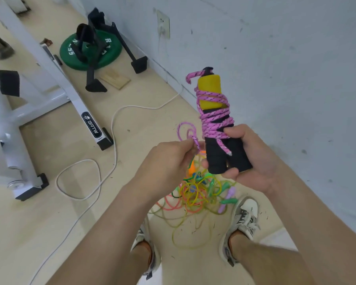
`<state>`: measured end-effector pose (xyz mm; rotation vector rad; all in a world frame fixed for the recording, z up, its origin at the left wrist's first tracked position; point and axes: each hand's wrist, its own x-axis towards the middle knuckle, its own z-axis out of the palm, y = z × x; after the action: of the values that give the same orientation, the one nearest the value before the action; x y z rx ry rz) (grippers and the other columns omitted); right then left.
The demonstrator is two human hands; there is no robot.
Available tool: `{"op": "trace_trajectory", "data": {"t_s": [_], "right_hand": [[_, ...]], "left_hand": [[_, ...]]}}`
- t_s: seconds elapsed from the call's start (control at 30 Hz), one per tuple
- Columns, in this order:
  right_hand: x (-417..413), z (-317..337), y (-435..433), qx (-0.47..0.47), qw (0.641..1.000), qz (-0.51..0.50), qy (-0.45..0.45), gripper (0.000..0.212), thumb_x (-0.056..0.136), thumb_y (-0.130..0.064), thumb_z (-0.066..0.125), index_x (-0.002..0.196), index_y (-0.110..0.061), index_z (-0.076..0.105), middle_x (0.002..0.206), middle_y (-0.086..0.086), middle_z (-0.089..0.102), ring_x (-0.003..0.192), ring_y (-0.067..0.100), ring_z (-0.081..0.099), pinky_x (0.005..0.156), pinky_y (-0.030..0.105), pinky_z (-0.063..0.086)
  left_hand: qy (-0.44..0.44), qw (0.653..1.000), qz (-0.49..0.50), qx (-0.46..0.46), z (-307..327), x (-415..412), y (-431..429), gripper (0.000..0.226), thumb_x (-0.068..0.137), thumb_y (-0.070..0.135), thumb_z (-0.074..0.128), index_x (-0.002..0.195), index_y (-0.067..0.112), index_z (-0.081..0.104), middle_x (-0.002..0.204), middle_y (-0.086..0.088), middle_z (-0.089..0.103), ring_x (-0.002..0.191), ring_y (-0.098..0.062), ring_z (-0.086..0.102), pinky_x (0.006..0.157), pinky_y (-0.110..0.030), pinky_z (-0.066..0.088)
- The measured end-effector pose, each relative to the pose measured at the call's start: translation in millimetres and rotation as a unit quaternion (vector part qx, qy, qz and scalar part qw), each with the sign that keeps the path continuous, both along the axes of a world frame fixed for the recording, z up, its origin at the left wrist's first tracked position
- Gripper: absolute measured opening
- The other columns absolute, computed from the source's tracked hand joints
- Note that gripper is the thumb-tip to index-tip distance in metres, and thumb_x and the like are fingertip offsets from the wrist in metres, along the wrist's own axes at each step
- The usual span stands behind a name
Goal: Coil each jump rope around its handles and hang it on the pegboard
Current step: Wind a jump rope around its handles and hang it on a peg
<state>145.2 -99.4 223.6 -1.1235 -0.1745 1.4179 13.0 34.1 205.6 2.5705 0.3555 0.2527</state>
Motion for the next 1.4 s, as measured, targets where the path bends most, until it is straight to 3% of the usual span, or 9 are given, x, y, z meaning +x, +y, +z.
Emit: {"op": "trace_trajectory", "data": {"t_s": [0.17, 0.33, 0.57, 0.83, 0.93, 1.03, 1.13, 1.23, 1.4], "right_hand": [[6.5, -4.4, -8.1, 0.142, 0.975, 0.061, 0.157, 0.042, 0.064, -0.036, 0.077, 0.096, -0.009, 0.073, 0.092, 0.013, 0.067, 0.076, 0.027, 0.067, 0.032, 0.015, 0.037], [12.1, -19.5, -10.2, -0.091, 0.987, -0.123, 0.046, 0.028, 0.079, -0.035, 0.060, 0.096, -0.012, 0.060, 0.088, 0.010, 0.058, 0.068, 0.023, 0.064, 0.031, 0.015, 0.030], [30.1, -33.7, -45.0, -0.223, 0.916, -0.334, -0.007, 0.013, 0.088, -0.028, 0.055, 0.091, -0.015, 0.052, 0.091, 0.009, 0.054, 0.074, 0.024, 0.059, 0.035, 0.014, 0.035], [0.6, 42.4, -81.8, -0.094, 0.936, -0.339, -0.006, 0.014, 0.088, -0.029, 0.057, 0.090, -0.015, 0.054, 0.086, 0.007, 0.059, 0.068, 0.021, 0.063, 0.040, 0.016, 0.033], [-18.6, 75.2, -84.2, -0.065, 0.948, -0.309, -0.047, 0.014, 0.091, -0.028, 0.054, 0.083, -0.017, 0.054, 0.079, 0.007, 0.057, 0.073, 0.023, 0.063, 0.040, 0.018, 0.028], [-24.3, 100.1, -98.3, -0.046, 0.947, -0.311, -0.067, 0.013, 0.091, -0.029, 0.054, 0.086, -0.017, 0.055, 0.078, 0.008, 0.060, 0.068, 0.021, 0.066, 0.039, 0.017, 0.031], [-27.4, 119.6, -118.2, -0.011, 0.958, -0.285, -0.033, 0.018, 0.089, -0.031, 0.052, 0.094, -0.015, 0.056, 0.078, 0.009, 0.066, 0.062, 0.018, 0.067, 0.038, 0.015, 0.030], [-35.0, 139.9, -127.1, 0.055, 0.972, -0.226, 0.014, 0.023, 0.085, -0.032, 0.050, 0.090, -0.011, 0.057, 0.077, 0.007, 0.064, 0.068, 0.017, 0.064, 0.037, 0.013, 0.027], [-53.8, 167.5, -128.7, 0.095, 0.990, -0.105, -0.010, 0.029, 0.072, -0.035, 0.051, 0.087, -0.012, 0.059, 0.081, 0.007, 0.059, 0.068, 0.018, 0.060, 0.031, 0.013, 0.027]], "left_hand": [[-0.068, 0.993, 0.089, -0.043, 10.0, -5.4, 10.0, 0.030, 0.092, 0.028, 0.044, 0.106, 0.018, 0.069, 0.067, 0.009, 0.060, 0.071, -0.018, 0.060, 0.063, -0.027, 0.041], [-0.265, 0.881, 0.243, -0.308, 42.0, -16.5, 31.5, 0.026, 0.099, 0.007, 0.044, 0.092, 0.014, 0.068, 0.061, 0.004, 0.058, 0.052, -0.006, 0.044, 0.052, -0.018, 0.035], [-0.459, 0.762, 0.128, -0.438, 121.2, -86.1, 69.1, 0.032, 0.101, 0.018, 0.040, 0.094, 0.023, 0.071, 0.072, 0.010, 0.061, 0.054, -0.004, 0.045, 0.052, -0.015, 0.031], [0.114, 0.934, 0.116, -0.318, 131.1, -115.9, -2.2, 0.027, 0.077, 0.035, 0.075, 0.102, 0.025, 0.073, 0.055, -0.001, 0.043, 0.053, -0.013, 0.037, 0.047, -0.017, 0.031], [-0.024, 0.927, 0.245, -0.283, 101.8, -99.3, -17.9, 0.018, 0.093, 0.026, 0.058, 0.090, 0.022, 0.076, 0.047, 0.014, 0.046, 0.055, -0.007, 0.039, 0.055, -0.020, 0.034], [-0.221, 0.821, 0.414, -0.325, 85.9, -105.1, -4.0, 0.030, 0.098, 0.020, 0.044, 0.105, 0.010, 0.070, 0.054, 0.003, 0.044, 0.052, -0.010, 0.036, 0.049, -0.019, 0.032], [-0.040, 0.891, 0.384, -0.240, 68.0, -117.8, -1.6, 0.031, 0.097, 0.007, 0.039, 0.110, 0.002, 0.066, 0.062, -0.008, 0.052, 0.053, -0.017, 0.044, 0.043, -0.018, 0.034], [0.266, 0.931, 0.243, -0.062, 55.3, -116.7, -21.8, 0.037, 0.089, 0.005, 0.047, 0.121, 0.012, 0.064, 0.109, -0.010, 0.068, 0.097, -0.026, 0.061, 0.074, -0.024, 0.045], [-0.020, 0.976, 0.162, -0.145, 77.2, -68.0, -87.1, 0.063, 0.081, 0.026, 0.070, 0.138, 0.016, 0.045, 0.130, -0.004, 0.052, 0.121, -0.017, 0.049, 0.102, -0.027, 0.036]]}}
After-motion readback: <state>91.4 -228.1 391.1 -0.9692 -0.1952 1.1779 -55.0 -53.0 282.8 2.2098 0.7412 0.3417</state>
